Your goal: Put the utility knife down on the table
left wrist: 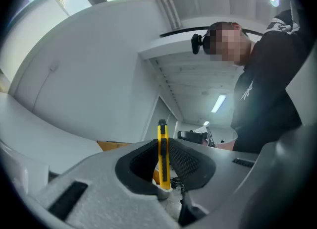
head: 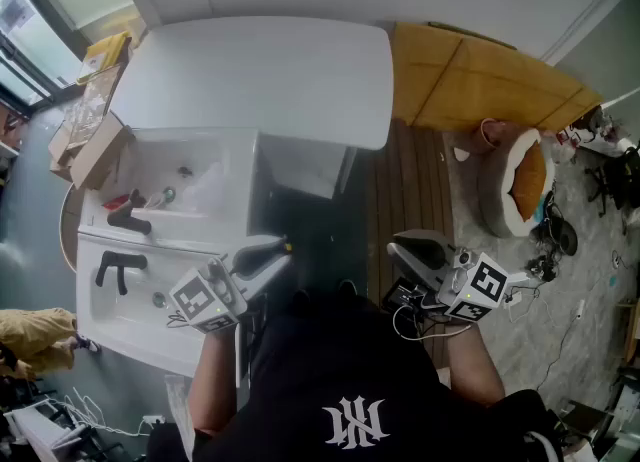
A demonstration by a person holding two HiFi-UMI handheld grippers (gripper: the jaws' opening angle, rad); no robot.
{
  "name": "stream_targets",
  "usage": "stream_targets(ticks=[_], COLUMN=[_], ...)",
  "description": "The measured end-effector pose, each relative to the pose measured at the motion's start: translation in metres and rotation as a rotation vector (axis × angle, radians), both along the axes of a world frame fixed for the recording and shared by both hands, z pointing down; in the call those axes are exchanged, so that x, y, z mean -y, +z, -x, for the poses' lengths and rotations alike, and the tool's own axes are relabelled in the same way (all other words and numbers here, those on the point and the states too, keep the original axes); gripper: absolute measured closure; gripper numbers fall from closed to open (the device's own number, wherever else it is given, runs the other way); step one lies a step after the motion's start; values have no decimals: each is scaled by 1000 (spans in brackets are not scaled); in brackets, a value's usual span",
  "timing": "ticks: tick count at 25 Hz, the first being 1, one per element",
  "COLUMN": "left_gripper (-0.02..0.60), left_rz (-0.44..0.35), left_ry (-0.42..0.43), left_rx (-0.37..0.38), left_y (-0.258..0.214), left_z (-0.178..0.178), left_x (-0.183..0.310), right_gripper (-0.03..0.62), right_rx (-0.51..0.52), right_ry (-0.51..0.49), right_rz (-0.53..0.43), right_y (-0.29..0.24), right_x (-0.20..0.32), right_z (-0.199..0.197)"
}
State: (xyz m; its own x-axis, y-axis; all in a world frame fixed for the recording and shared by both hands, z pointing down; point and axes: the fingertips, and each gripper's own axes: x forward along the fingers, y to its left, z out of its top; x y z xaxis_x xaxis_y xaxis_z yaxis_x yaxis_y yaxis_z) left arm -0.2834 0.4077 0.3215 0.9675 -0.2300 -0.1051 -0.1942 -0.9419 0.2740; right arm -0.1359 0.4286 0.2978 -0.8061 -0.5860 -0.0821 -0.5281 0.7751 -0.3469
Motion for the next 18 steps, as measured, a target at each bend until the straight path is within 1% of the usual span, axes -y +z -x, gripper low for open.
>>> stream_targets(ticks=[5,8,11,14,16,18], left_gripper=[520,520,520,520,520,520], left_rz=[-5,-23,-40,-29,-2,2], left_ry=[-15,-3,15,34,46,56], left_rx=[8,15,6,14,25,28], left_y=[-5,-7,-9,-5,-4,-2], left_z=[2,-2,-13,-26,-37,-49], left_x=[0,0,-3,-3,-2,2], right_gripper=[591,591,591,591,589,589], right_rx=[16,14,-2,-24,-36,-40], right_ry=[-15,-9,9,53,90,122], right_rz=[-12,-24,-23,-44,-63,-79], right_y=[-7,-8,-7,-8,-12,-15], right_x=[-5,-7,-9,-12,-18,-26], right_z=[-3,-6,-13,-30,-48,-71])
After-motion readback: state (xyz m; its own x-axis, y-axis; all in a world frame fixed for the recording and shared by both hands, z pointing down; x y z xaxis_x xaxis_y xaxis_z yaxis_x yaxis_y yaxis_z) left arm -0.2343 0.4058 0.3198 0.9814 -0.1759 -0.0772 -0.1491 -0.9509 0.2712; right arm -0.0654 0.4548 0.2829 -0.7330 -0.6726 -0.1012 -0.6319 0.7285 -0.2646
